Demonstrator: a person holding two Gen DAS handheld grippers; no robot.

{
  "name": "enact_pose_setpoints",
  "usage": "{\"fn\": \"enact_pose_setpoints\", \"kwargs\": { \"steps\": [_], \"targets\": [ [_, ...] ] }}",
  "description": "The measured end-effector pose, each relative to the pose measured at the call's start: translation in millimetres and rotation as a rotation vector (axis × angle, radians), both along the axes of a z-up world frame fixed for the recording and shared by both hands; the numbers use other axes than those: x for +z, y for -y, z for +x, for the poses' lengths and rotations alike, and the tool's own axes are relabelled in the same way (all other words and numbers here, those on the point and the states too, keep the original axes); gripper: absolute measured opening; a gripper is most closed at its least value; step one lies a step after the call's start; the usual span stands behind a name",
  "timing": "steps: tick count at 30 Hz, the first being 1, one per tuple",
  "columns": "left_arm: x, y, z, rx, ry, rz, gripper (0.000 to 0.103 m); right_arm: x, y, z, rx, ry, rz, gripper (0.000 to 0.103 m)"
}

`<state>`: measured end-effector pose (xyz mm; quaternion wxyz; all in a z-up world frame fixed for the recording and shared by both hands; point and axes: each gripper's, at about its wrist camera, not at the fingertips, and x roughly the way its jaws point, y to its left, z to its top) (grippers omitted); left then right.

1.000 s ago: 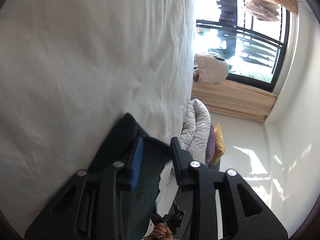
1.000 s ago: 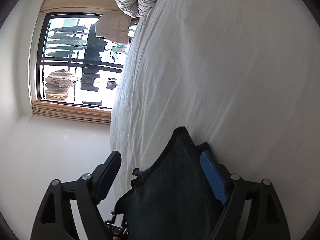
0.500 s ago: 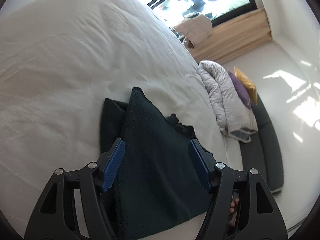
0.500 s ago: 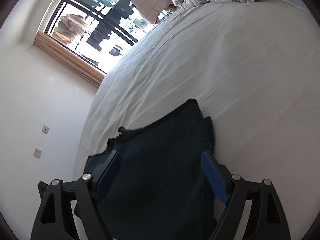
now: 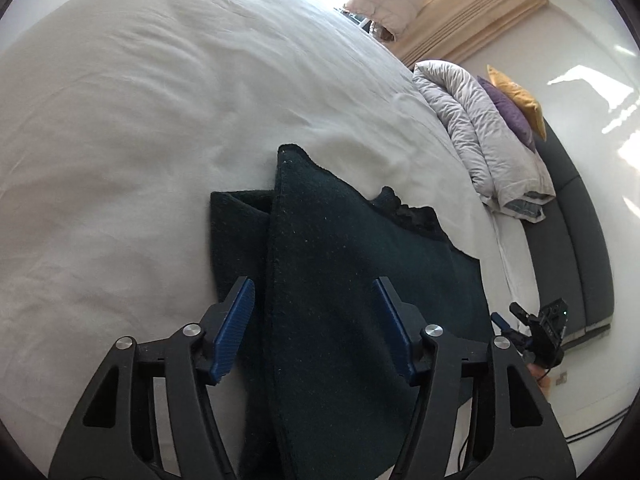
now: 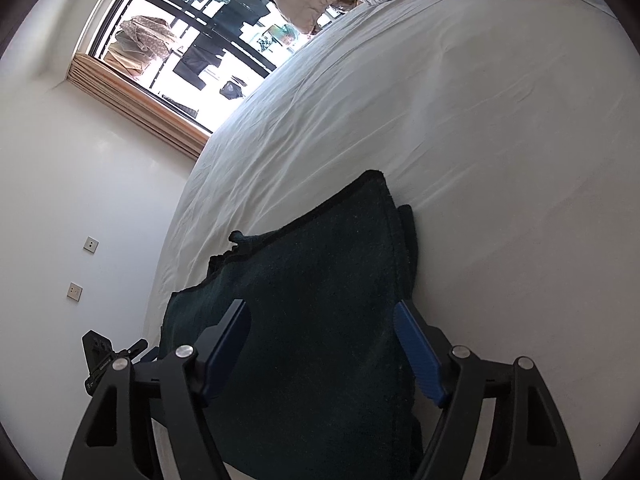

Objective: Fold small clothes

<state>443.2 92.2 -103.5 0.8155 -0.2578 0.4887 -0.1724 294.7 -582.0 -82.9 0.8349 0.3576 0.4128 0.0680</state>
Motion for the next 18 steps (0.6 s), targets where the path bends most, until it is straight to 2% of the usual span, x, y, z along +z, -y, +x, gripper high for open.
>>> {"fn": "enact_pose_setpoints", "kwargs": {
  "steps": [1,3,6,11,13,15,18],
  "targets": [
    [-1,4,2,-0.017,-0.005,0.008,0.049,-2,1,0,0.000,-0.002,0.004,0.075],
    [-5,9,9,-0.031,-0.020,0.018,0.032,-5,1,-1,0.003,0.000,0.021,0.073],
    [-11,10,17,-0.027,-0.037,0.004,0.031,-4,-2,-1,0.015,0.006,0.023,0.071],
    [-20,5,24,0.007,-0.062,-0.029,0.023,1,-5,0,0.031,0.014,0.021,0.070],
    [-22,-2,22,0.043,-0.065,-0.025,0.023,0,-4,-2,0.026,0.010,0.028,0.070],
    [-23,-10,21,0.075,-0.069,-0.053,0.023,-2,-5,-3,0.032,0.008,0.032,0.070],
    [-27,-9,23,0.054,-0.083,-0.064,0.023,-4,-10,-2,0.045,0.003,0.028,0.070]
  ]
}}
